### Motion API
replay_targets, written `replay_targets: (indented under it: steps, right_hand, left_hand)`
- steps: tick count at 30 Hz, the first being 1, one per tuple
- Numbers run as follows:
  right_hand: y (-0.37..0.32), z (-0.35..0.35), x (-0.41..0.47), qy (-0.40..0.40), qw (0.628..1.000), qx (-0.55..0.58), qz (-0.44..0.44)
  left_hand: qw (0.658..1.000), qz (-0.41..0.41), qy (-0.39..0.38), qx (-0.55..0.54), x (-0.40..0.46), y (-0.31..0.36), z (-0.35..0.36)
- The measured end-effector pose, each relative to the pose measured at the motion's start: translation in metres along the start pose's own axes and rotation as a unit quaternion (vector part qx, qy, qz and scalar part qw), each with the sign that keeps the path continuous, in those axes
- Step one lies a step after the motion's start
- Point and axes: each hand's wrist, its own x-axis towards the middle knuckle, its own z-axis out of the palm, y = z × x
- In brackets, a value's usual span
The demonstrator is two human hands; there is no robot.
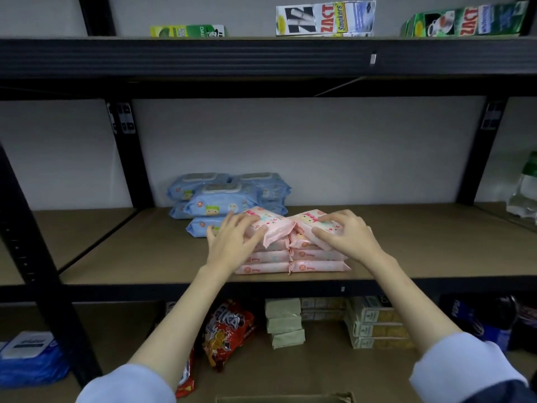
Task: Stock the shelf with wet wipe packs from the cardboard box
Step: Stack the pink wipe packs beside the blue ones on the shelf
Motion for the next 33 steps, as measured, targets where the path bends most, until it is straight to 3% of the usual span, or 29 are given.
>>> replay_targets:
  steps: [4,11,17,23,27,33]
  right_hand:
    - [0.002,-0.001,-0.002,-0.005,1.000,0.013,-0.004]
    - [0.007,-0.010,-0.001,-0.027,0.999,0.026,0.010]
    - [0.009,-0.019,-0.004,-0.059,0.996,0.058,0.024]
    - [0.010,-0.022,0.002,-0.084,0.991,0.097,-0.024]
    - [0.009,-0.015,0.009,-0.101,0.983,0.152,-0.036]
    - [0.004,-0.003,0.018,-0.079,0.985,0.142,-0.049]
  left_hand:
    - [0.998,0.005,0.045,0.035,-0.005,0.010,0.002]
    - [0.999,0.027,-0.032,-0.006,-0.004,-0.006,-0.015]
    - [0.995,-0.007,0.021,0.099,-0.005,0.006,-0.012]
    - [0.996,0.058,-0.004,0.068,0.004,0.000,-0.013]
    - [0.993,0.074,0.004,0.088,0.004,0.010,-0.002]
    - [0.994,0.073,-0.011,0.077,0.011,0.016,0.003]
